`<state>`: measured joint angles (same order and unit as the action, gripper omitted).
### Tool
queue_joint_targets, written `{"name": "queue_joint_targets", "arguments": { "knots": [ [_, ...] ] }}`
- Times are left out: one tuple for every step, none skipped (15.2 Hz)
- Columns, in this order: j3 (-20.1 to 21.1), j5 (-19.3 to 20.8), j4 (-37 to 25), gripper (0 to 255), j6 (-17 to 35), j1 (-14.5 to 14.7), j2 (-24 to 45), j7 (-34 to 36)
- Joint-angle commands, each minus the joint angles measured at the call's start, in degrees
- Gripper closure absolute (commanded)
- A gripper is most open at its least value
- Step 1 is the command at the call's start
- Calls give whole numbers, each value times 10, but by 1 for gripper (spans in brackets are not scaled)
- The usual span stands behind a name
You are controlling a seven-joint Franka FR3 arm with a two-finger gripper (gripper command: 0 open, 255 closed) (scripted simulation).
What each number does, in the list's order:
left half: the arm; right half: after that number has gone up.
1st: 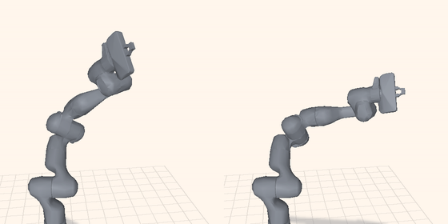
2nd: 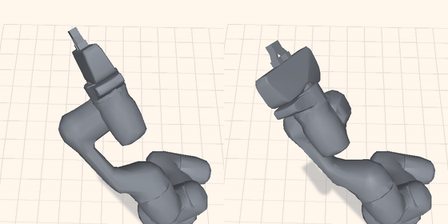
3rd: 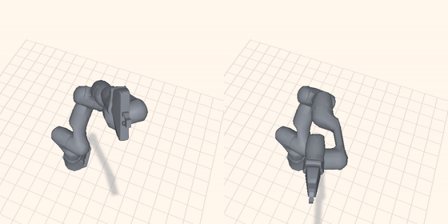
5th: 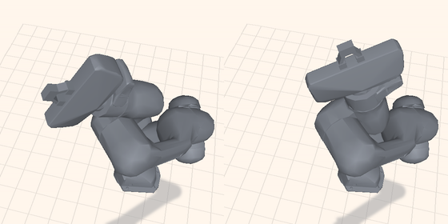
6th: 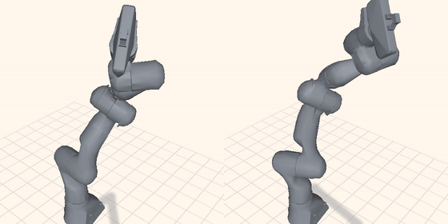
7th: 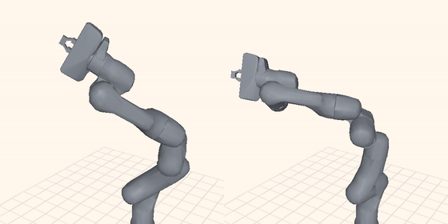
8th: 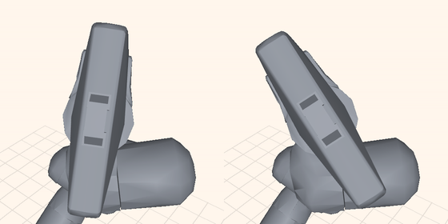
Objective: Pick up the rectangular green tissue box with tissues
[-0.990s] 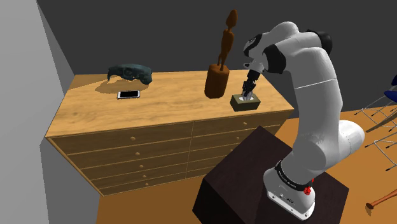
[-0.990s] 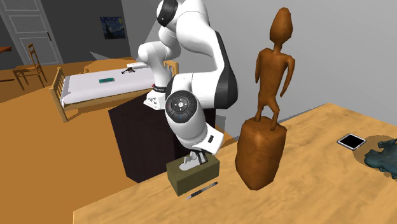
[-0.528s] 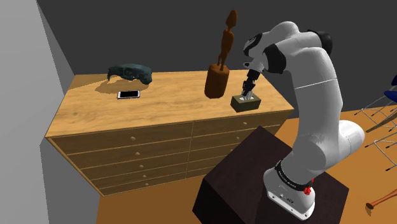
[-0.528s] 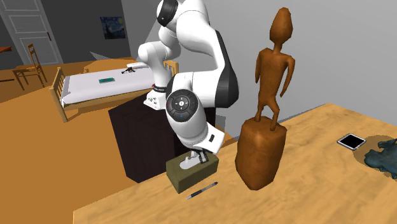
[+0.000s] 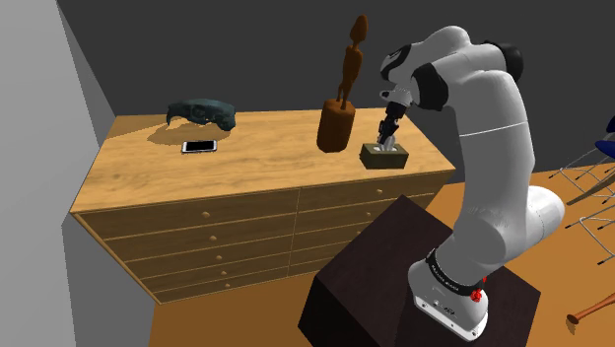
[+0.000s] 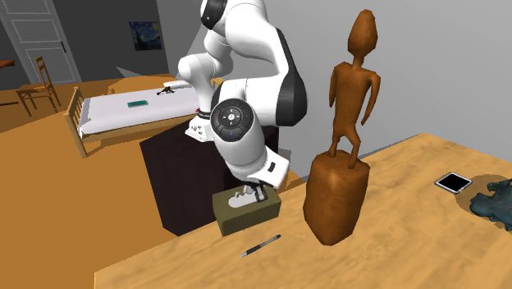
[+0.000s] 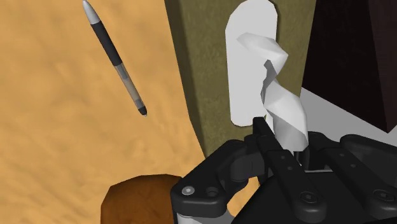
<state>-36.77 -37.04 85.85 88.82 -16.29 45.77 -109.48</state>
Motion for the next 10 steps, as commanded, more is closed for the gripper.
{"name": "queue_joint_targets", "arguments": {
  "knots": [
    [-3,4,-5,255,-10,1,-7,5],
    [-4,6,-6,255,-15,2,-12,7],
    [-6,8,-7,255,-19,2,-16,9],
    [-7,10,-8,255,-24,3,-20,10],
    [-9,12,-10,255,-28,3,-24,12],
    [-10,13,-11,255,-33,4,-28,14],
    [-11,15,-13,255,-38,4,-32,16],
    [-13,17,-15,255,-43,5,-36,18],
    [-13,17,-15,255,-43,5,-36,18],
    [-13,17,-15,255,-43,5,-36,18]
  ]
}}
